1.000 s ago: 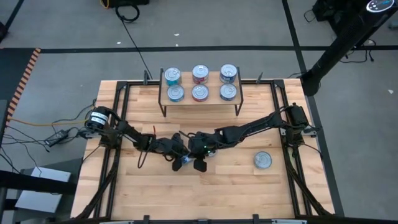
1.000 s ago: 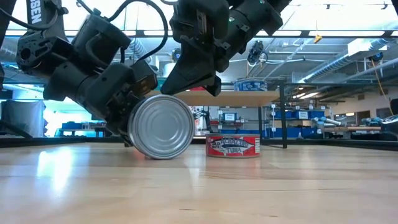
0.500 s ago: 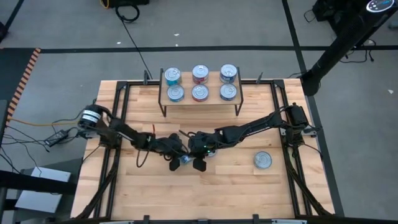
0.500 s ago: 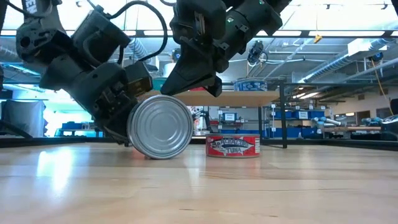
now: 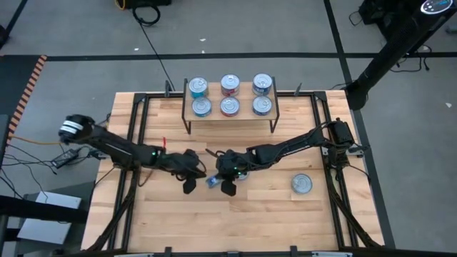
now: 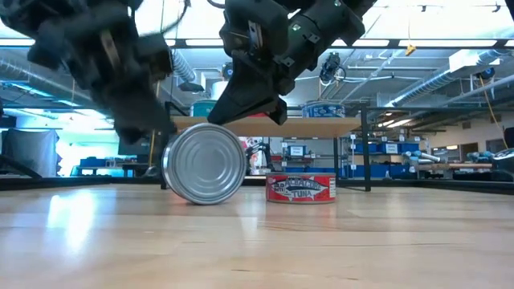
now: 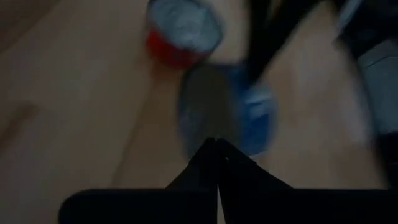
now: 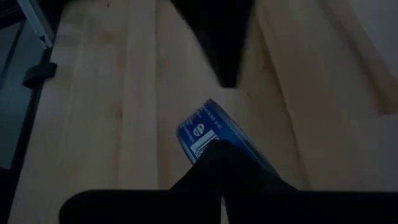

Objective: Stack canned seafood by type on shelf
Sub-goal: Stack the blue tuna can on top of the other blue tuna can on the shelf

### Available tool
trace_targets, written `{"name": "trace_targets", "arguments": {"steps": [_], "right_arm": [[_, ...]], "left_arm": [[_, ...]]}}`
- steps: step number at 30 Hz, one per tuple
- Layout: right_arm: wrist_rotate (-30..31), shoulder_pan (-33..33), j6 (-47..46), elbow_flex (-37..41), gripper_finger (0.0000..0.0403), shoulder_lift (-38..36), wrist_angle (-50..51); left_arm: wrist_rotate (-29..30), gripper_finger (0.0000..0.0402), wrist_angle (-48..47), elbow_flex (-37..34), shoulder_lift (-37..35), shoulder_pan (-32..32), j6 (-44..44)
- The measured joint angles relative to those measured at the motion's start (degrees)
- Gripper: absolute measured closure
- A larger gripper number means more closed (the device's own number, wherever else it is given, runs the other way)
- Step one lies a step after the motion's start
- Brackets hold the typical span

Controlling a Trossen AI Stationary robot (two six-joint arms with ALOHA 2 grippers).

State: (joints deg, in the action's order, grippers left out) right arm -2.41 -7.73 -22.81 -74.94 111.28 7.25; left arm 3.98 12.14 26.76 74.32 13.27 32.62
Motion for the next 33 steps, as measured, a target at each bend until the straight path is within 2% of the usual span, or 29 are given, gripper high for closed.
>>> {"name": "trace_targets", "arguments": {"steps": [6,17,23,29,33], "right_arm": [[0.7,0.1,0.0,0.0,0.0396,0.0,0.0],[0.7,0.4,0.0,0.0,0.0396,0.0,0.0],[1.3,0.4,0.0,0.0,0.0396,0.0,0.0],[1.3,0.6,0.0,0.0,0.0396,0.1,0.0],[1.3,1.1,-0.2,0.1,0.0396,0.1,0.0]], "left_arm": [[2.4,0.0383,-0.6,0.0,-4.6,2.1,6.0],[4.6,0.0250,-1.3,0.0,-4.6,5.3,6.8],[8.1,0.0182,-1.3,0.0,-4.6,6.0,6.6],[8.6,0.0134,-1.3,0.0,-4.6,6.0,6.6],[9.0,0.0116,-1.3,0.0,-4.6,6.0,6.6]]}}
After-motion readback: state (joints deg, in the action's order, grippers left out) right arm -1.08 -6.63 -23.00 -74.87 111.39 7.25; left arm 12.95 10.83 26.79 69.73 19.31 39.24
